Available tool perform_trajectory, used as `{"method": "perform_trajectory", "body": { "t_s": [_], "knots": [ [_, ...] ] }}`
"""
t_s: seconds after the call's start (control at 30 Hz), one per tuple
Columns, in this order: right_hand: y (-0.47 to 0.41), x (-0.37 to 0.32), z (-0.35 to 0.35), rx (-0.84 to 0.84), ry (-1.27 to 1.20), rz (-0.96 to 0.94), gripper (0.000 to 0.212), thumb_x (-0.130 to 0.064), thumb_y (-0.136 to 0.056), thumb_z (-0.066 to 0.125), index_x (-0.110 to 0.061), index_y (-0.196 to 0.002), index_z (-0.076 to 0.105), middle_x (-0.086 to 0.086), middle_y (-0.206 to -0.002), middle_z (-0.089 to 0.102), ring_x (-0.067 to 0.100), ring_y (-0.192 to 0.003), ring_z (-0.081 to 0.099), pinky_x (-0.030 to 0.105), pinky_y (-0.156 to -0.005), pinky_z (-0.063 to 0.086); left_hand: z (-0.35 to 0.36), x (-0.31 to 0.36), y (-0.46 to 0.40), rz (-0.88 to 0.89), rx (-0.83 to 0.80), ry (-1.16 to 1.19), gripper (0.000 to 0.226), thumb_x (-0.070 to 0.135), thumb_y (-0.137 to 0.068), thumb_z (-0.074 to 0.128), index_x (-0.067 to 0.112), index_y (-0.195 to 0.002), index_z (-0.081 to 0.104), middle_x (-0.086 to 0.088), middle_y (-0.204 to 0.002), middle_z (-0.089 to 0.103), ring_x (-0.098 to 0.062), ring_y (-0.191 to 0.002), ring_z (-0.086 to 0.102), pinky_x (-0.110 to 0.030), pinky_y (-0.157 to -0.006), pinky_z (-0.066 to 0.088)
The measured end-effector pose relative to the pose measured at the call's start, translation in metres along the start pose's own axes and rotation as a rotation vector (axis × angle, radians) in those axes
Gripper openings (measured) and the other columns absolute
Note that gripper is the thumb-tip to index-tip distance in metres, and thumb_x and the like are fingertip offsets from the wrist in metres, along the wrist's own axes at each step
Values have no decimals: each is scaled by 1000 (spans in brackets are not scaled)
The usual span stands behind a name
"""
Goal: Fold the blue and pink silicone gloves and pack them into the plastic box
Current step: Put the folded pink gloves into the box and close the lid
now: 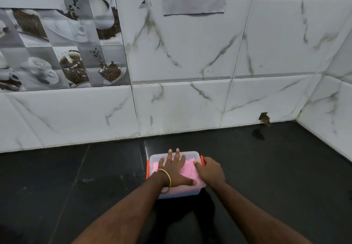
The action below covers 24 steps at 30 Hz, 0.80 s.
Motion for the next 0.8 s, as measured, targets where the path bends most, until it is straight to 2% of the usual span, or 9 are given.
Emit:
{"method": "perform_trajectory", "body": {
  "t_s": [0.03, 0.1, 0.17, 0.23, 0.3, 0.37, 0.43, 0.6, 0.8],
  "knots": [
    [0, 5, 0, -24, -37, 35, 40, -50, -89, 58, -13, -105, 61, 4, -101, 66, 22, -94, 63, 32, -78, 48, -8, -6, 3, 3, 16, 106, 106, 73, -77, 57, 25, -155, 4, -2, -164, -13, -27, -149, -19, -50, -120, -3],
    [0, 13, 2, -75, -114, 112, 41, -47, -86, 61, -11, -104, 55, 5, -102, 63, 23, -93, 61, 34, -78, 49, -33, -26, 13, -65, 166, 262, 89, 60, -80, 64, 30, -153, 22, 0, -165, 6, -24, -151, -4, -48, -120, 9],
    [0, 12, 1, -116, -128, 137, 40, -42, -84, 61, -10, -106, 52, 7, -104, 62, 23, -94, 61, 37, -79, 51, -53, -57, 33, -254, 329, 157, 84, 63, -76, 63, 31, -147, 33, 1, -158, 26, -25, -148, 18, -51, -113, 23],
    [-1, 8, -2, -131, -92, 132, 39, -36, -82, 62, -7, -108, 51, 9, -105, 61, 26, -98, 61, 35, -76, 49, -48, -85, 52, -457, 239, 87, 85, 68, -71, 62, 24, -141, 39, -4, -147, 42, -28, -135, 41, -48, -105, 35],
    [-2, 3, -4, -124, -41, 101, 31, -26, -83, 59, -5, -105, 52, 10, -105, 61, 27, -96, 60, 32, -73, 44, -31, -94, 59, -471, 90, 155, 69, 57, -80, 62, 16, -134, 50, -8, -137, 56, -27, -122, 55, -36, -98, 44],
    [-3, -1, -1, -118, -10, 67, 19, -22, -88, 56, -8, -99, 50, 9, -102, 60, 24, -90, 57, 30, -72, 41, -25, -96, 62, -439, 57, 189, 50, 43, -90, 57, 11, -128, 57, -11, -131, 62, -27, -117, 60, -31, -94, 46],
    [-4, -6, 3, -111, 18, 32, 14, -22, -93, 53, -12, -97, 45, 6, -99, 57, 21, -85, 54, 30, -70, 40, -26, -100, 63, -466, 88, 208, 44, 38, -94, 53, 9, -126, 59, -12, -128, 64, -27, -115, 61, -32, -95, 48],
    [-15, -24, 9, -74, 39, -19, 17, -29, -99, 46, -13, -106, 45, 8, -102, 61, 24, -91, 61, 37, -74, 48, -28, -115, 51, -530, 132, 274, 44, 39, -98, 44, 7, -125, 59, -15, -129, 62, -30, -116, 60, -37, -98, 47],
    [-43, -53, 26, -43, 126, -86, 26, -33, -104, 33, -11, -115, 41, 15, -108, 63, 34, -94, 64, 40, -73, 48, -45, -138, 20, -592, 196, 332, 44, 41, -97, 37, 14, -125, 56, -13, -131, 59, -32, -118, 58, -42, -99, 47]
  ]
}}
Point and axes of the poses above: each hand's wrist, its own y-axis away from the middle knuckle, its own z-axis out of the palm, x = y × z, the point moved 9 cm from there along -y, towards the middle knuckle
